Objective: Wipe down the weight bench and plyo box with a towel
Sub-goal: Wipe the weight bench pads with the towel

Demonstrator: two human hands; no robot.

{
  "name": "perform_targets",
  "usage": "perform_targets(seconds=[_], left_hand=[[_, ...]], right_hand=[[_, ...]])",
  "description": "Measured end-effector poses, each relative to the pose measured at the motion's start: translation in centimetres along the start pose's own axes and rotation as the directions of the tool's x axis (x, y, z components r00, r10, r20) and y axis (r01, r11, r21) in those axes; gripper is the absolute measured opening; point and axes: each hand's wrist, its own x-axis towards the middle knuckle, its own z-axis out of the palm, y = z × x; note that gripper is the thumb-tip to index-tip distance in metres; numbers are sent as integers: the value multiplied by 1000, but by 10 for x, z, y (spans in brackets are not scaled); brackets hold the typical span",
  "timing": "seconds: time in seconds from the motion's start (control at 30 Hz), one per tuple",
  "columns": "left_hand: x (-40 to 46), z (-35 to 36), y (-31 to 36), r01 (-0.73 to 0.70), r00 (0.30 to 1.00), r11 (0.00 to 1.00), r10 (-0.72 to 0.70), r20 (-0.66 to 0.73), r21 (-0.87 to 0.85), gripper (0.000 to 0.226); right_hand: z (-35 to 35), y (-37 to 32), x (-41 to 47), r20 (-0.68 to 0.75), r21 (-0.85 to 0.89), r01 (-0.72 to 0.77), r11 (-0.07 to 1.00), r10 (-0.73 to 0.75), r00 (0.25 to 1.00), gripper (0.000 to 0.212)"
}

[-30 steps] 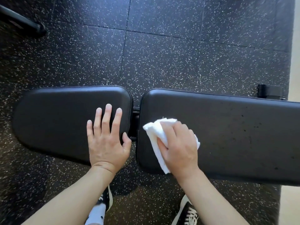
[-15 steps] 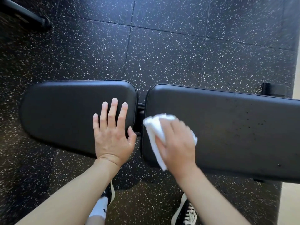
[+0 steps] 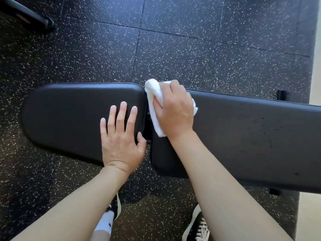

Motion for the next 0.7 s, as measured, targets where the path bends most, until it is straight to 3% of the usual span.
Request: perform_targets(seconds=[0.1, 0.33, 0.57, 0.7], left_hand=[[0, 0, -2, 2, 1000, 1000, -2, 4, 4, 77], [-2, 0, -2, -2, 1000, 1000, 2, -3, -15, 78], [-1, 0, -3, 0, 1000, 1000, 0, 4, -22, 77], [0, -1, -3, 1, 1000, 1000, 0, 5, -23, 77]], right_hand=[[-11, -2, -23, 7, -18, -17, 1000, 17, 1000, 20], [-65, 13, -160, 174, 27, 25, 999, -29, 984, 27], [-32, 3, -87, 105, -56, 93, 994, -87, 991, 17], [-6, 5, -14, -3, -85, 16, 996, -16, 1000, 15]])
